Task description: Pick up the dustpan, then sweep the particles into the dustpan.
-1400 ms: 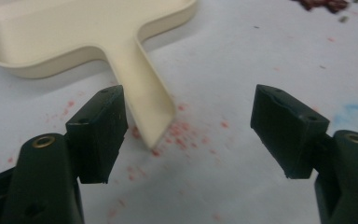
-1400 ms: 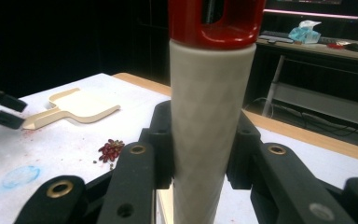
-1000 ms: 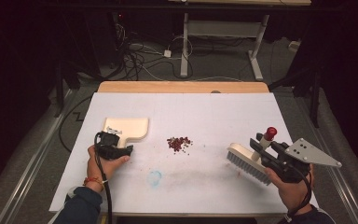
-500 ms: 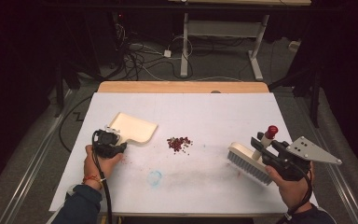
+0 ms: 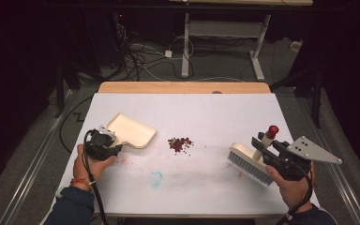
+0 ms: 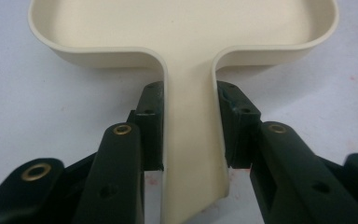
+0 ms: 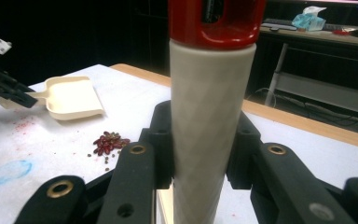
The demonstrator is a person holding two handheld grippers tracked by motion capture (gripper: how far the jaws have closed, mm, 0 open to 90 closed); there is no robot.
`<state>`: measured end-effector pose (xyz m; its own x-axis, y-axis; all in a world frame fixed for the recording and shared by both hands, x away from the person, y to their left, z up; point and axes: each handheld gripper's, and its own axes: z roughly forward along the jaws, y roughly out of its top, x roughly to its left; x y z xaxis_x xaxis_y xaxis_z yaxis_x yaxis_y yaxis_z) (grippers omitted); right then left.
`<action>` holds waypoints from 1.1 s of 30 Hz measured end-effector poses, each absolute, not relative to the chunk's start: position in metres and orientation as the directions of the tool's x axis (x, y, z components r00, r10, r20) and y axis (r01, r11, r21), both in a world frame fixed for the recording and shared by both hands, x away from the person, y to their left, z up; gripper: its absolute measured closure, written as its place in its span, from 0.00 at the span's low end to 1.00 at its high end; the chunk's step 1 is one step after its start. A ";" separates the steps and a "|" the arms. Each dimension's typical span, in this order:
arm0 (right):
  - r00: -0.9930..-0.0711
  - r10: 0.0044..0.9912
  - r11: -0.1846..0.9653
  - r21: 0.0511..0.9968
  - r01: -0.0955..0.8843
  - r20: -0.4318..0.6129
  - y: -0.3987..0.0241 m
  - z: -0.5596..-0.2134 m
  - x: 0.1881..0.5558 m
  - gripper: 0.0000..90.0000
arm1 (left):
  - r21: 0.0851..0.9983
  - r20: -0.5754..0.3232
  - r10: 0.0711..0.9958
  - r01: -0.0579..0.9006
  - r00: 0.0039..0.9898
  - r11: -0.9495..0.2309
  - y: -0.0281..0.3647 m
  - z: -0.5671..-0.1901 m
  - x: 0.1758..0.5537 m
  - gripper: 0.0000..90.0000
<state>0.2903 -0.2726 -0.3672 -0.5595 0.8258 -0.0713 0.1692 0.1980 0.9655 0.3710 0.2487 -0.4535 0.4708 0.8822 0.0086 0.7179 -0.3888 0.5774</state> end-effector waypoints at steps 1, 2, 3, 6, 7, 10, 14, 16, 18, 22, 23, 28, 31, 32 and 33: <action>-0.559 0.826 0.199 0.965 0.170 -0.071 -0.272 -0.367 0.291 0.77 | 0.585 0.009 0.877 0.709 0.481 -0.394 0.251 -0.452 0.365 0.71; -0.561 0.825 0.199 0.965 0.172 -0.070 -0.271 -0.368 0.292 0.77 | 0.585 0.009 0.877 0.709 0.481 -0.394 0.251 -0.452 0.365 0.71; -0.563 0.824 0.200 0.965 0.171 -0.070 -0.271 -0.368 0.293 0.77 | 0.588 0.008 0.874 0.705 0.485 -0.397 0.252 -0.451 0.362 0.71; -0.568 0.819 0.205 0.965 0.166 -0.076 -0.269 -0.367 0.294 0.77 | 0.591 -0.003 0.867 0.700 0.499 -0.401 0.255 -0.448 0.352 0.71; -0.569 0.819 0.204 0.965 0.168 -0.074 -0.268 -0.368 0.294 0.77 | 0.594 -0.014 0.860 0.696 0.510 -0.403 0.255 -0.445 0.347 0.71; -0.574 0.816 0.200 0.964 0.172 -0.067 -0.267 -0.368 0.296 0.77 | 0.598 -0.026 0.843 0.684 0.537 -0.417 0.253 -0.442 0.342 0.71; -0.579 0.812 0.206 0.964 0.170 -0.072 -0.266 -0.368 0.297 0.77 | 0.593 -0.026 0.823 0.672 0.567 -0.444 0.249 -0.440 0.334 0.71; -0.578 0.813 0.208 0.963 0.173 -0.072 -0.266 -0.369 0.299 0.77 | 0.591 -0.031 0.812 0.666 0.583 -0.455 0.249 -0.438 0.331 0.71; -0.573 0.816 0.203 0.963 0.174 -0.068 -0.267 -0.369 0.300 0.77 | 0.592 -0.035 0.807 0.663 0.590 -0.459 0.249 -0.437 0.330 0.71; -0.570 0.819 0.201 0.963 0.179 -0.065 -0.266 -0.369 0.302 0.77 | 0.569 -0.032 0.771 0.646 0.636 -0.509 0.245 -0.439 0.325 0.71; -0.573 0.816 0.209 0.962 0.178 -0.071 -0.265 -0.369 0.305 0.77 | 0.553 -0.029 0.755 0.640 0.655 -0.534 0.241 -0.440 0.323 0.71; -0.567 0.821 0.205 0.962 0.179 -0.069 -0.260 -0.368 0.315 0.77 | 0.550 -0.036 0.739 0.631 0.673 -0.547 0.238 -0.438 0.320 0.71; -0.558 0.826 0.212 0.961 0.175 -0.080 -0.256 -0.367 0.327 0.77 | 0.530 -0.036 0.725 0.628 0.688 -0.570 0.236 -0.439 0.315 0.71; -0.556 0.828 0.207 0.963 0.175 -0.077 -0.255 -0.365 0.331 0.77 | 0.530 -0.036 0.725 0.628 0.688 -0.570 0.236 -0.439 0.315 0.71; -0.552 0.830 0.210 0.963 0.170 -0.084 -0.253 -0.364 0.336 0.77 | 0.516 -0.036 0.716 0.626 0.697 -0.584 0.234 -0.440 0.312 0.71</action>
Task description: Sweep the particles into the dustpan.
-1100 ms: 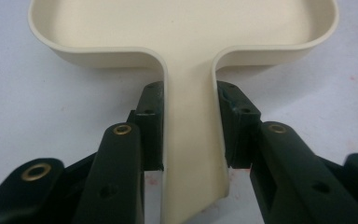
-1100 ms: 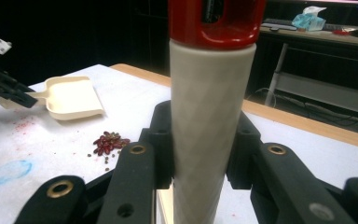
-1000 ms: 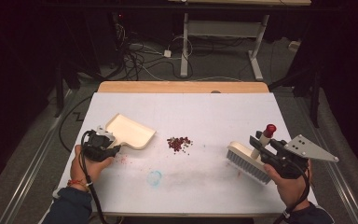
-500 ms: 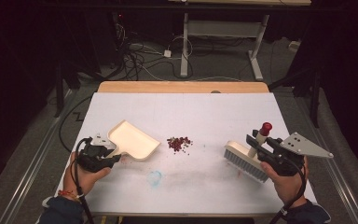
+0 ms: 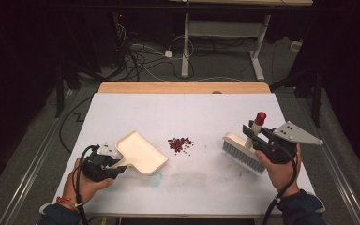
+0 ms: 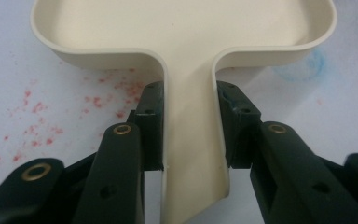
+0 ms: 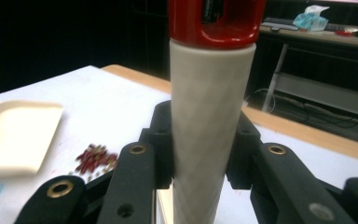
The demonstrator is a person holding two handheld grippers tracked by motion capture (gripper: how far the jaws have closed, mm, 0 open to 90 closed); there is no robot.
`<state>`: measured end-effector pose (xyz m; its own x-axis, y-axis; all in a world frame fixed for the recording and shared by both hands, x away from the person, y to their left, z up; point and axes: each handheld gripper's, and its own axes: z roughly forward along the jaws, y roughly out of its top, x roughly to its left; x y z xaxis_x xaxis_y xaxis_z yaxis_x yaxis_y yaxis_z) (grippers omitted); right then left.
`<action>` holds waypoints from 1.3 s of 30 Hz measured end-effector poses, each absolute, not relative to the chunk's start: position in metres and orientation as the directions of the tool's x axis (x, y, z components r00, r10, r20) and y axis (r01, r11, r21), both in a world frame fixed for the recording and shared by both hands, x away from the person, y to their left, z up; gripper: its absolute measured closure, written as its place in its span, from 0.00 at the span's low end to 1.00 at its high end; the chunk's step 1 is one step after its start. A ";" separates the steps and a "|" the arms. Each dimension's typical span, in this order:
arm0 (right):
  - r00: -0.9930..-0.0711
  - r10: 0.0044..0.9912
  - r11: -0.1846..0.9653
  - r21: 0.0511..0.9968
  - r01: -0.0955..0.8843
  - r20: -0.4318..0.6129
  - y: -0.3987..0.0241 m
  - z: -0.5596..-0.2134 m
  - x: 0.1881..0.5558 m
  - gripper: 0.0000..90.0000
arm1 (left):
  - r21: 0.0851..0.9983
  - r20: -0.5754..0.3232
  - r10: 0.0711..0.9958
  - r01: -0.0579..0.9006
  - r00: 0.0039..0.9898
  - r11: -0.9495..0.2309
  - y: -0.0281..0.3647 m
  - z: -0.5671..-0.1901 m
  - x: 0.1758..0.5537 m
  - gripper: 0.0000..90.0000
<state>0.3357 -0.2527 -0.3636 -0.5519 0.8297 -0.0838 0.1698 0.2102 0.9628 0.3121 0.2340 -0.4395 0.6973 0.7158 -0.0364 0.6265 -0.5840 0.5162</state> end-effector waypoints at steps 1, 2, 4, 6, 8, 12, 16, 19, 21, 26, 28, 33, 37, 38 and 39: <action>-0.547 0.832 0.212 0.963 0.163 -0.091 -0.251 -0.362 0.341 0.77 | 0.514 -0.037 0.712 0.624 0.702 -0.589 0.233 -0.440 0.311 0.71; -0.546 0.833 0.212 0.964 0.162 -0.092 -0.248 -0.360 0.347 0.77 | 0.514 -0.037 0.712 0.624 0.702 -0.589 0.233 -0.440 0.311 0.71; -0.547 0.832 0.217 0.963 0.160 -0.096 -0.241 -0.356 0.361 0.77 | 0.500 -0.033 0.705 0.622 0.709 -0.602 0.231 -0.440 0.310 0.71; -0.548 0.831 0.221 0.962 0.163 -0.098 -0.237 -0.355 0.368 0.77 | 0.490 -0.031 0.695 0.617 0.718 -0.616 0.229 -0.441 0.311 0.71; -0.550 0.831 0.216 0.960 0.180 -0.084 -0.226 -0.355 0.388 0.77 | 0.479 -0.033 0.688 0.616 0.725 -0.626 0.227 -0.442 0.310 0.71; -0.544 0.835 0.228 0.952 0.203 -0.084 -0.208 -0.356 0.410 0.77 | 0.479 -0.048 0.676 0.611 0.735 -0.631 0.221 -0.444 0.310 0.71; -0.529 0.843 0.240 0.946 0.219 -0.092 -0.193 -0.361 0.424 0.77 | 0.468 -0.044 0.665 0.604 0.745 -0.645 0.216 -0.447 0.310 0.71; -0.518 0.850 0.245 0.943 0.226 -0.097 -0.178 -0.367 0.432 0.77 | 0.459 -0.034 0.659 0.598 0.751 -0.657 0.209 -0.448 0.310 0.71; -0.512 0.854 0.243 0.942 0.231 -0.095 -0.164 -0.373 0.436 0.77 | 0.458 -0.035 0.656 0.596 0.754 -0.660 0.205 -0.449 0.310 0.71; -0.514 0.852 0.248 0.944 0.220 -0.104 -0.142 -0.381 0.435 0.77 | 0.446 -0.030 0.649 0.592 0.760 -0.672 0.197 -0.454 0.313 0.71; -0.513 0.852 0.249 0.944 0.218 -0.106 -0.137 -0.382 0.434 0.77 | 0.445 -0.030 0.651 0.593 0.759 -0.671 0.197 -0.454 0.313 0.71; -0.543 0.834 0.246 0.947 0.205 -0.099 -0.119 -0.387 0.425 0.77 | 0.446 -0.030 0.651 0.593 0.758 -0.670 0.196 -0.455 0.313 0.71; -0.559 0.825 0.234 0.951 0.202 -0.084 -0.113 -0.390 0.419 0.77 | 0.446 -0.026 0.652 0.593 0.758 -0.671 0.195 -0.456 0.314 0.71; -0.564 0.822 0.229 0.952 0.201 -0.078 -0.112 -0.390 0.418 0.77 | 0.447 -0.026 0.653 0.593 0.757 -0.669 0.195 -0.456 0.314 0.71; -0.564 0.822 0.229 0.952 0.201 -0.078 -0.112 -0.390 0.418 0.77 | 0.443 -0.024 0.652 0.592 0.758 -0.673 0.194 -0.457 0.314 0.71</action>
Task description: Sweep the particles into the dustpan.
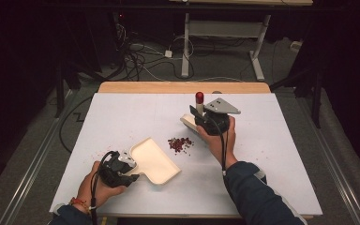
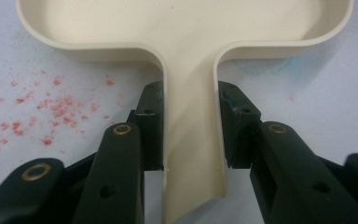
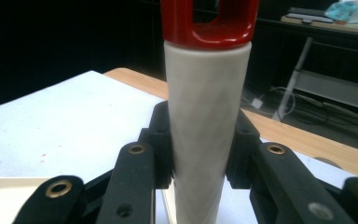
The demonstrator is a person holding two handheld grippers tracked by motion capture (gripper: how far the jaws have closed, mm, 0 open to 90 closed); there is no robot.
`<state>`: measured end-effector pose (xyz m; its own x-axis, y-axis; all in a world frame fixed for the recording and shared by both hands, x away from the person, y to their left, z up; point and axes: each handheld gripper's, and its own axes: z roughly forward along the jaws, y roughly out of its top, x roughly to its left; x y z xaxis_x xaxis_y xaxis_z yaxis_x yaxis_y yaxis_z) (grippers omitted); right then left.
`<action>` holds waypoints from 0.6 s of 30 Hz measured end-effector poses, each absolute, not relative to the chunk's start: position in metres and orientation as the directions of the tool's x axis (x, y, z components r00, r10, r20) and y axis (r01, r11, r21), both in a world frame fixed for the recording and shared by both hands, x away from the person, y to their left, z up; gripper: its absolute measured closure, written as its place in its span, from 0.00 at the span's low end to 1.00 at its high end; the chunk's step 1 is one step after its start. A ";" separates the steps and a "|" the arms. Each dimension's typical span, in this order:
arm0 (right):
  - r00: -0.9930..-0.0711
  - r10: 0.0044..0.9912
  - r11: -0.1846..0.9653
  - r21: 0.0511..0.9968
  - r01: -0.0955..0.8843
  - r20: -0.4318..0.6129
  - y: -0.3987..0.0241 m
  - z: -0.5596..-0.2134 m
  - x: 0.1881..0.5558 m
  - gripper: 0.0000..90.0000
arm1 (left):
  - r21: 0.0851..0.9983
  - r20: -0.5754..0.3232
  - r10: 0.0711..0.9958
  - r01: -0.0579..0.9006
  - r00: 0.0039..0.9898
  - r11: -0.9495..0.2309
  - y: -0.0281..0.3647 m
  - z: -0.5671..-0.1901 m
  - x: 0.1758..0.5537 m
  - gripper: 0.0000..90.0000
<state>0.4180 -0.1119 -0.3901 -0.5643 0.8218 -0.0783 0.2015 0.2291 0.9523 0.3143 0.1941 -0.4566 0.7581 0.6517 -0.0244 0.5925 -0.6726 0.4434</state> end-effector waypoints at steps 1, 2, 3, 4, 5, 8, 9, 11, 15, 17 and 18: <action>-0.569 0.819 0.228 0.952 0.202 -0.075 -0.111 -0.391 0.417 0.77 | 0.442 -0.022 0.651 0.592 0.758 -0.674 0.194 -0.457 0.315 0.71; -0.572 0.817 0.225 0.954 0.199 -0.074 -0.109 -0.392 0.414 0.77 | 0.444 -0.025 0.653 0.594 0.757 -0.671 0.194 -0.457 0.315 0.71; -0.572 0.817 0.225 0.954 0.199 -0.074 -0.109 -0.392 0.414 0.77 | 0.445 -0.027 0.654 0.595 0.756 -0.669 0.194 -0.457 0.315 0.71; -0.574 0.816 0.219 0.955 0.199 -0.068 -0.108 -0.392 0.413 0.77 | 0.442 -0.025 0.654 0.595 0.756 -0.671 0.193 -0.457 0.315 0.71; -0.578 0.814 0.219 0.955 0.202 -0.065 -0.107 -0.393 0.412 0.77 | 0.441 -0.023 0.654 0.595 0.756 -0.672 0.193 -0.458 0.315 0.71; -0.579 0.813 0.218 0.955 0.199 -0.065 -0.107 -0.393 0.411 0.76 | 0.441 -0.023 0.654 0.594 0.756 -0.672 0.193 -0.458 0.315 0.71; -0.579 0.813 0.214 0.956 0.203 -0.059 -0.107 -0.393 0.411 0.76 | 0.443 -0.024 0.655 0.596 0.755 -0.670 0.193 -0.457 0.315 0.71; -0.580 0.813 0.209 0.956 0.206 -0.053 -0.106 -0.393 0.411 0.76 | 0.443 -0.028 0.657 0.598 0.754 -0.668 0.192 -0.458 0.316 0.71; -0.585 0.809 0.207 0.956 0.208 -0.049 -0.104 -0.394 0.410 0.76 | 0.442 -0.027 0.659 0.600 0.752 -0.667 0.190 -0.458 0.317 0.71; -0.591 0.805 0.212 0.955 0.208 -0.050 -0.102 -0.394 0.408 0.76 | 0.445 -0.028 0.660 0.601 0.750 -0.664 0.189 -0.458 0.317 0.71; -0.591 0.805 0.212 0.955 0.208 -0.050 -0.102 -0.394 0.408 0.76 | 0.447 -0.028 0.662 0.602 0.749 -0.662 0.189 -0.458 0.317 0.71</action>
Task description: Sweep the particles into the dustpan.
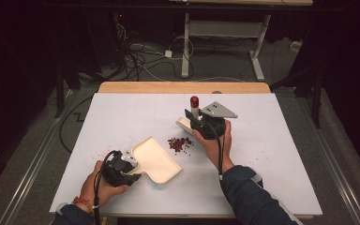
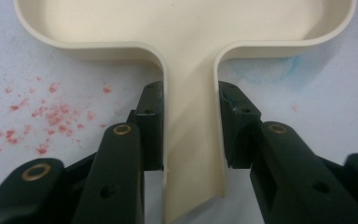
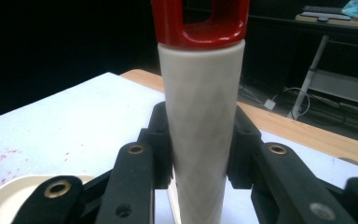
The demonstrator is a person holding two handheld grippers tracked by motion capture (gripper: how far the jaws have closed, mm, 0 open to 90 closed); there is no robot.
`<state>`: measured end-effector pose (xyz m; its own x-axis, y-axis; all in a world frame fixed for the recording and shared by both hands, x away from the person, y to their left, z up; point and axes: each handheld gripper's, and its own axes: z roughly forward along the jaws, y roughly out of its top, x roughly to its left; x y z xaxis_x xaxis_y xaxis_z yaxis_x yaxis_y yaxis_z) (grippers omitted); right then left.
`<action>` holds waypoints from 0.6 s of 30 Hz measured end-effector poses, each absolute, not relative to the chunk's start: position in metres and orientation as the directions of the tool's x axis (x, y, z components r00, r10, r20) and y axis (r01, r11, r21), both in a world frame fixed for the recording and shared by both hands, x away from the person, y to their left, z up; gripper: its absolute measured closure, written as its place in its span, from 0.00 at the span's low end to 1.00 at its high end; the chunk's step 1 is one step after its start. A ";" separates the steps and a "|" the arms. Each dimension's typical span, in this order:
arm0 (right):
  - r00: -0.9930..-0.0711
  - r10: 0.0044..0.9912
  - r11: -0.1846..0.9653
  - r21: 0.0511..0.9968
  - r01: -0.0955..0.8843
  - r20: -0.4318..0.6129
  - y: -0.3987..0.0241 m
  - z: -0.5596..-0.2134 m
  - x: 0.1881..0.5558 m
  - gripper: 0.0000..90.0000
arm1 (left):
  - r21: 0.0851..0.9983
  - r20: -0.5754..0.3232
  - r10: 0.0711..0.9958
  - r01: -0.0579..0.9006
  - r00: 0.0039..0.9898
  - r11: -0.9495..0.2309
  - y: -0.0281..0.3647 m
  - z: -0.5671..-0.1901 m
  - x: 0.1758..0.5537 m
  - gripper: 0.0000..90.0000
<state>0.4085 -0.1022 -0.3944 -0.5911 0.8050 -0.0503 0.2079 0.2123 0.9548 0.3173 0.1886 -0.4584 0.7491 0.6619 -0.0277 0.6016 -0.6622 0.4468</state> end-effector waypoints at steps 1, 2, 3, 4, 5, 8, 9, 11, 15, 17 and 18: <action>-0.595 0.802 0.209 0.955 0.208 -0.046 -0.101 -0.395 0.408 0.76 | 0.447 -0.027 0.662 0.602 0.749 -0.662 0.188 -0.458 0.318 0.71; -0.600 0.799 0.205 0.957 0.208 -0.041 -0.100 -0.396 0.407 0.76 | 0.446 -0.028 0.663 0.603 0.748 -0.661 0.188 -0.459 0.318 0.71; -0.600 0.799 0.197 0.958 0.209 -0.034 -0.100 -0.396 0.406 0.75 | 0.447 -0.028 0.665 0.605 0.746 -0.659 0.187 -0.459 0.318 0.71; -0.602 0.798 0.192 0.958 0.211 -0.028 -0.100 -0.396 0.406 0.75 | 0.443 -0.024 0.666 0.605 0.746 -0.662 0.185 -0.460 0.318 0.71; -0.602 0.798 0.192 0.958 0.211 -0.028 -0.100 -0.396 0.406 0.75 | 0.443 -0.024 0.666 0.605 0.746 -0.662 0.185 -0.460 0.318 0.71; -0.605 0.796 0.164 0.962 0.216 0.000 -0.098 -0.398 0.404 0.75 | 0.442 -0.024 0.666 0.606 0.745 -0.662 0.183 -0.460 0.319 0.71; -0.602 0.799 0.156 0.964 0.216 0.006 -0.097 -0.398 0.403 0.75 | 0.441 -0.025 0.667 0.607 0.745 -0.661 0.182 -0.461 0.320 0.71; -0.589 0.808 0.126 0.969 0.212 0.023 -0.098 -0.399 0.401 0.75 | 0.440 -0.021 0.666 0.605 0.745 -0.663 0.181 -0.460 0.321 0.71; -0.580 0.811 0.065 0.973 0.223 0.079 -0.098 -0.401 0.402 0.76 | 0.434 -0.018 0.667 0.607 0.745 -0.666 0.177 -0.461 0.322 0.71; -0.579 0.811 0.062 0.972 0.228 0.084 -0.096 -0.401 0.401 0.75 | 0.436 -0.023 0.668 0.609 0.744 -0.663 0.176 -0.461 0.323 0.71; -0.581 0.809 0.059 0.970 0.236 0.092 -0.094 -0.401 0.401 0.75 | 0.433 -0.022 0.668 0.609 0.744 -0.665 0.175 -0.461 0.324 0.71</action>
